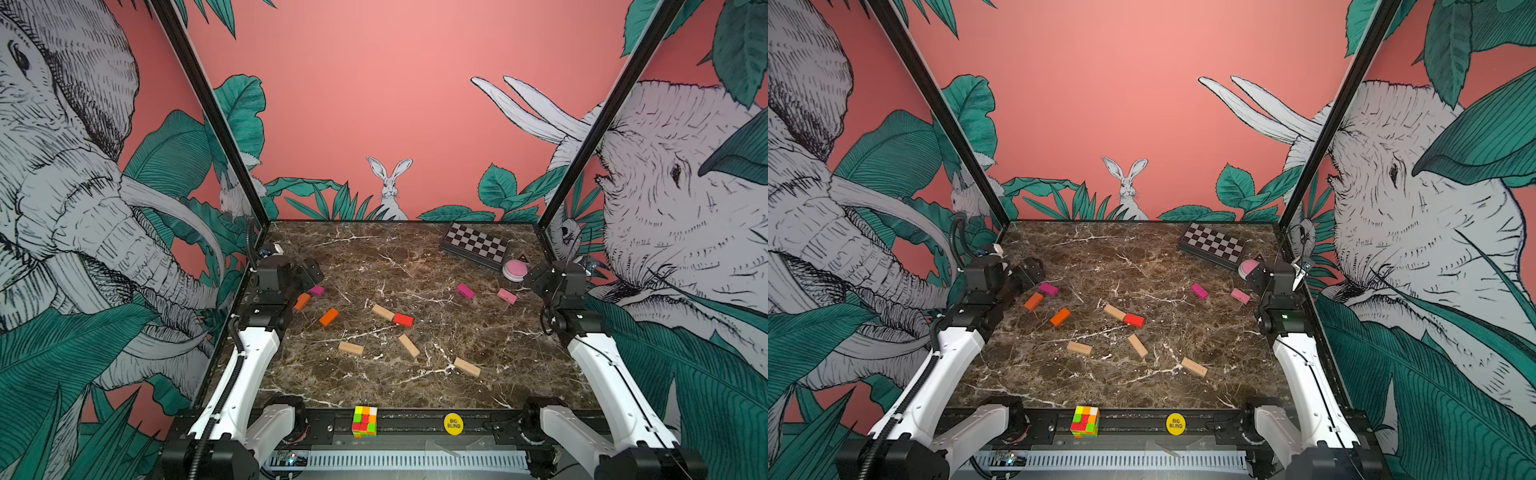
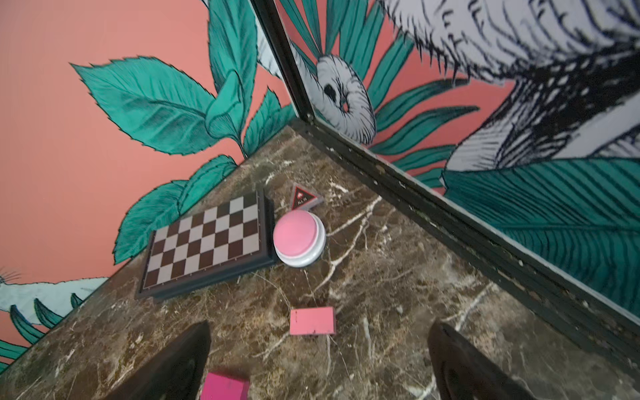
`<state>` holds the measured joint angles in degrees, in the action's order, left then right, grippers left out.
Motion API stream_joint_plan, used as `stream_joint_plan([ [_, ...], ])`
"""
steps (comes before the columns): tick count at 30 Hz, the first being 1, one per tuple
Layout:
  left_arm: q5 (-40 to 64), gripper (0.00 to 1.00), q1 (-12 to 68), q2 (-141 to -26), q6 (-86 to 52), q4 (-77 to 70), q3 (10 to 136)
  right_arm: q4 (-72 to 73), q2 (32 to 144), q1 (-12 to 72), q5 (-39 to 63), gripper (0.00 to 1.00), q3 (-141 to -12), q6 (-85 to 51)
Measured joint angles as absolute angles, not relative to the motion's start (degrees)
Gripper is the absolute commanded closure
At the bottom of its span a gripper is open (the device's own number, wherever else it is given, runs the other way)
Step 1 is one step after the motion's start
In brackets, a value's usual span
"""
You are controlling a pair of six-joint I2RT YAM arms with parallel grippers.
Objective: Assemble the letter p with building blocks
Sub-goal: Pick up the building block from the center of the board.
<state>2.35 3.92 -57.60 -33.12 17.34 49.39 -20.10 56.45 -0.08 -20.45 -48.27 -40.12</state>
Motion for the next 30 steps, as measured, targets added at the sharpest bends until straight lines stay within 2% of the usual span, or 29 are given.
stream_joint_plan([
  [7, 22.48, 0.00, 3.95, -61.12, -28.47, 23.75, 56.12, -26.89, 60.82, 0.03, -18.31, 0.02, -48.73, -40.53],
  [11, 28.25, 0.01, 6.26, -61.98, -26.74, 25.47, 56.36, -30.52, 65.47, 0.82, -18.13, 0.02, -49.47, -40.91],
  [19, 28.62, 0.00, 23.35, -71.11, -18.11, 32.73, 66.04, -32.97, 78.15, 1.56, -14.06, 0.02, -53.32, -44.49],
  [30, 21.41, 0.00, 28.34, -70.61, -10.26, 37.32, 65.43, -28.82, 94.63, 2.42, -11.42, 0.05, -60.80, -41.91],
])
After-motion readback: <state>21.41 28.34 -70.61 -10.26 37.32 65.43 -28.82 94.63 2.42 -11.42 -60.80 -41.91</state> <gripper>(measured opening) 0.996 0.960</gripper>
